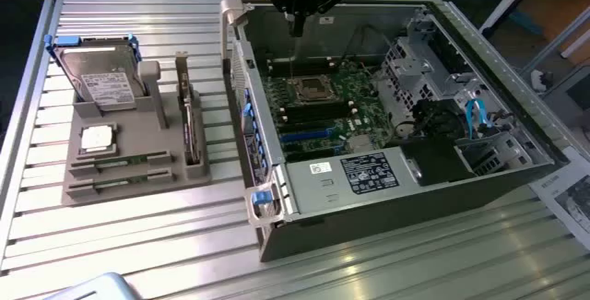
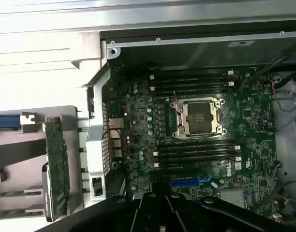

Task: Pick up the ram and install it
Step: 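Reach for the ram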

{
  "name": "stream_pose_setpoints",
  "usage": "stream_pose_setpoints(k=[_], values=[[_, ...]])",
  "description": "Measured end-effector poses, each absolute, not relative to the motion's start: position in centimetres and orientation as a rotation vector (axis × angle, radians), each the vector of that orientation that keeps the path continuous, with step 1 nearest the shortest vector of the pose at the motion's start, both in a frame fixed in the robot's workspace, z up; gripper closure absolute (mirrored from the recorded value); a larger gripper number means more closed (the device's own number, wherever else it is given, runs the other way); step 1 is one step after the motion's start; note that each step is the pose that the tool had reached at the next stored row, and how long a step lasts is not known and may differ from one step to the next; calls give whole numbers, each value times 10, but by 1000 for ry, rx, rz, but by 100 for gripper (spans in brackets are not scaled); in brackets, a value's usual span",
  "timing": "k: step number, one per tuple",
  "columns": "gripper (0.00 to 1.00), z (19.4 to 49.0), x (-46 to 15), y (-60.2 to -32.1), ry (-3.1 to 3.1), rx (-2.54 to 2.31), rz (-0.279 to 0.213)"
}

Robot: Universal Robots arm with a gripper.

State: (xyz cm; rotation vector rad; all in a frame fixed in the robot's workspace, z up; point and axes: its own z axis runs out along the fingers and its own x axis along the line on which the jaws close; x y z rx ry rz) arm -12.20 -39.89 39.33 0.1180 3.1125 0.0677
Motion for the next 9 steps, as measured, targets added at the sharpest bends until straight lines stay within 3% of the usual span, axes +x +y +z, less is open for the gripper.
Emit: stream_pose_setpoints(k=[9], values=[[90,393,-122,-399,3113,118,68]])
